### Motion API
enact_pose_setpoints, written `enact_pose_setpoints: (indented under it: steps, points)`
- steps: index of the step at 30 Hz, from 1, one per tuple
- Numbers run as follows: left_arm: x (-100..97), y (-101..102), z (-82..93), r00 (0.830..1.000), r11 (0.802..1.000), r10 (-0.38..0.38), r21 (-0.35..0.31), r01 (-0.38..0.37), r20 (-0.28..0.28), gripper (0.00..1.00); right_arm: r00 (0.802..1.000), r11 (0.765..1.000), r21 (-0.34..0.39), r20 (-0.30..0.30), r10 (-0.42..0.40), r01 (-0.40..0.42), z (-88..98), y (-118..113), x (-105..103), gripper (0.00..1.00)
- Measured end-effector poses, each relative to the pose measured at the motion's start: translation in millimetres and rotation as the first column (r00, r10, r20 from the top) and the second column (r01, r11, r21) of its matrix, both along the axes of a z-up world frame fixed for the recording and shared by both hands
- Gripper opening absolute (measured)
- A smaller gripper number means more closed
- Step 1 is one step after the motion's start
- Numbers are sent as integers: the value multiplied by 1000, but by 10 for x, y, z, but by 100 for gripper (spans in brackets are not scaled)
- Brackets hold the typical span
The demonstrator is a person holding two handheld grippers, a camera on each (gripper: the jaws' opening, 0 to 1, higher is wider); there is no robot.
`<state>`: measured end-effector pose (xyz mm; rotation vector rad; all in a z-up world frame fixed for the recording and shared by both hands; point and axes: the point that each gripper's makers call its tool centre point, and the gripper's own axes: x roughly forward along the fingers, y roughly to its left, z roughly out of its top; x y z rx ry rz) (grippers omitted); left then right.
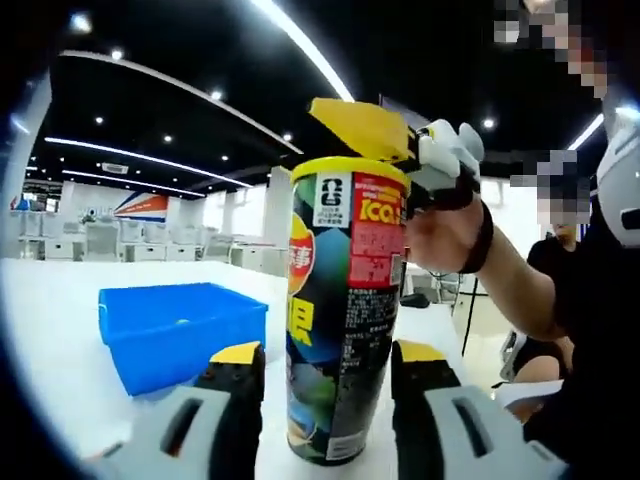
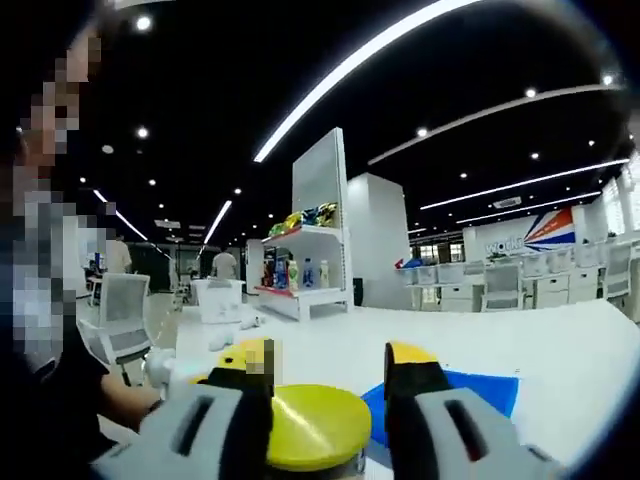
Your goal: Open the lid of the chip container on the table, take out the chips, place them into the box in front of the container, and close the lid
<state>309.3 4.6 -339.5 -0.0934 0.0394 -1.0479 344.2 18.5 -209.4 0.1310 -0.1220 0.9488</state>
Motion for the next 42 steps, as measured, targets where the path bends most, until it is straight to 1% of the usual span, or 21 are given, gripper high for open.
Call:
enact_pose_setpoints:
  steps: [2, 5, 7, 8, 9, 10, 11, 13, 14, 16, 19, 21, 23, 25, 27, 31, 34, 36, 38, 39, 42]
  points:
    - [13, 34, 29, 1000, 1000, 3, -5, -3, 8, 58, 1000, 999, 42, -6, 9, -8, 69, -24, -3, 60]
    - [24, 90, 105, 1000, 1000, 1, -31, 0, 17, 71, 1000, 996, 85, -14, 18, -17, 132, -56, 1, 75]
    - [27, 134, 151, 1000, 999, -5, -49, 6, 17, 80, 1000, 990, 137, -21, 23, -20, 196, -80, 6, 91]
    - [27, 165, 180, 1000, 998, -8, -58, 9, 20, 84, 999, 986, 168, -23, 23, -18, 237, -93, 11, 97]
    - [28, 192, 207, 1000, 998, -9, -66, 10, 22, 92, 999, 978, 210, -29, 24, -17, 282, -132, 12, 97]
    - [33, 226, 247, 1000, 997, -5, -82, 7, 21, 95, 999, 969, 245, -20, 38, -32, 341, -145, -3, 97]
    - [35, 283, 295, 1000, 995, 2, -98, 0, 22, 96, 999, 955, 293, 1, 45, -43, 419, -192, -19, 97]
    - [64, 432, 460, 999, 988, 32, -152, -25, 43, 95, 999, 938, 343, 30, 37, -45, 513, -283, -19, 97]
    - [98, 544, 563, 996, 983, 65, -175, -53, 61, 95, 999, 937, 346, 29, 35, -43, 521, -311, -15, 97]
    - [146, 702, 697, 991, 975, 111, -199, -94, 78, 95, 999, 935, 352, 33, 24, -34, 555, -367, 4, 97]
    - [220, 995, 992, 977, 950, 187, -272, -154, 99, 95, 999, 940, 339, 44, 10, -24, 587, -427, 35, 97]
    - [233, 1123, 1135, 976, 937, 200, -309, -165, 86, 95, 999, 947, 320, 47, 4, -19, 608, -470, 49, 97]
    - [243, 1225, 1259, 972, 928, 219, -328, -178, 90, 95, 998, 948, 319, 56, -19, 0, 668, -562, 66, 97]
    - [260, 1294, 1347, 962, 925, 245, -325, -196, 118, 95, 997, 941, 339, 68, -46, 20, 766, -687, 90, 97]
    - [297, 1369, 1422, 952, 924, 274, -310, -222, 137, 95, 995, 940, 341, 72, -64, 36, 821, -771, 107, 97]
    - [376, 1455, 1545, 943, 927, 296, -280, -247, 149, 95, 991, 929, 364, 89, -104, 65, 957, -975, 121, 97]
    - [394, 1485, 1636, 934, 928, 313, -263, -263, 173, 95, 987, 926, 368, 97, -126, 82, 991, -1049, 113, 97]
    - [407, 1481, 1672, 934, 931, 309, -257, -259, 177, 95, 985, 927, 363, 98, -141, 96, 990, -1081, 124, 97]
    - [411, 1459, 1692, 943, 936, 291, -254, -245, 161, 95, 984, 928, 357, 97, -150, 107, 976, -1100, 137, 97]
    - [418, 1457, 1706, 945, 936, 288, -253, -244, 156, 95, 984, 929, 352, 95, -153, 111, 967, -1108, 145, 97]
    - [448, 1451, 1755, 939, 935, 299, -246, -254, 167, 95, 983, 934, 335, 88, -163, 125, 937, -1135, 189, 97]
